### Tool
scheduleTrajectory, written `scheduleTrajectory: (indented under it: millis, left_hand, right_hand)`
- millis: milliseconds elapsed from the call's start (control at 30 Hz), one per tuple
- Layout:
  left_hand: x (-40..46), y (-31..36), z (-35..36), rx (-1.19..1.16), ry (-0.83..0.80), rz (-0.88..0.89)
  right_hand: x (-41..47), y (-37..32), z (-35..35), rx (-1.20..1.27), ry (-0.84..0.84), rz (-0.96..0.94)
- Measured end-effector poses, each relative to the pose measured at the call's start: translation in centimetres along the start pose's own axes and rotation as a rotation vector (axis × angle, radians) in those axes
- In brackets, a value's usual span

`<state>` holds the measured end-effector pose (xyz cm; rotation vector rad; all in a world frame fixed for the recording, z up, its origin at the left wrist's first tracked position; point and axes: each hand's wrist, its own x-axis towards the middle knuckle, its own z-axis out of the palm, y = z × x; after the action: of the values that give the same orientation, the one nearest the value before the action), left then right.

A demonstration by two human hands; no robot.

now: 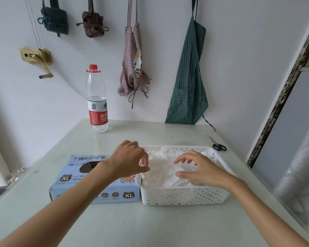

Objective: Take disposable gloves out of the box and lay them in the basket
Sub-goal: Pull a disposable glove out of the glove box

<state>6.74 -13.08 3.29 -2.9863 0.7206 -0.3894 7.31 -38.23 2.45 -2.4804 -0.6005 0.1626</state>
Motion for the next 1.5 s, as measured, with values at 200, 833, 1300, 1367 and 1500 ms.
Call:
scheduleTrajectory:
  millis: [200, 833, 1300, 1367, 1500]
  left_hand:
    - [-1.3, -0.6, -0.6, -0.121, 0.022, -0.035]
    - [-10.7, -14.0, 2.4, -0.476, -0.397, -0.527]
    - [-10.3, -14.2, 3.0, -0.371, -0.359, -0.519]
    - [-10.3, -14.3, 2.5, -0.383, -0.323, -0.498]
    - [-10.0, -13.9, 1.4, -0.537, -0.097, -0.432]
  right_hand:
    - [0.6, -1.4, -0.3, -0.080, -0.007, 0.037]
    - [11.8, -14.2, 9.4, -0.574, -0.093, -0.225]
    - [12.7, -16.3, 8.1, -0.167, -0.082, -0.168]
    - [12.4, -16.4, 8.2, -0.117, -0.039, -0.184]
    - [12.2, -16.2, 8.7, 0.036, 0.147, -0.170]
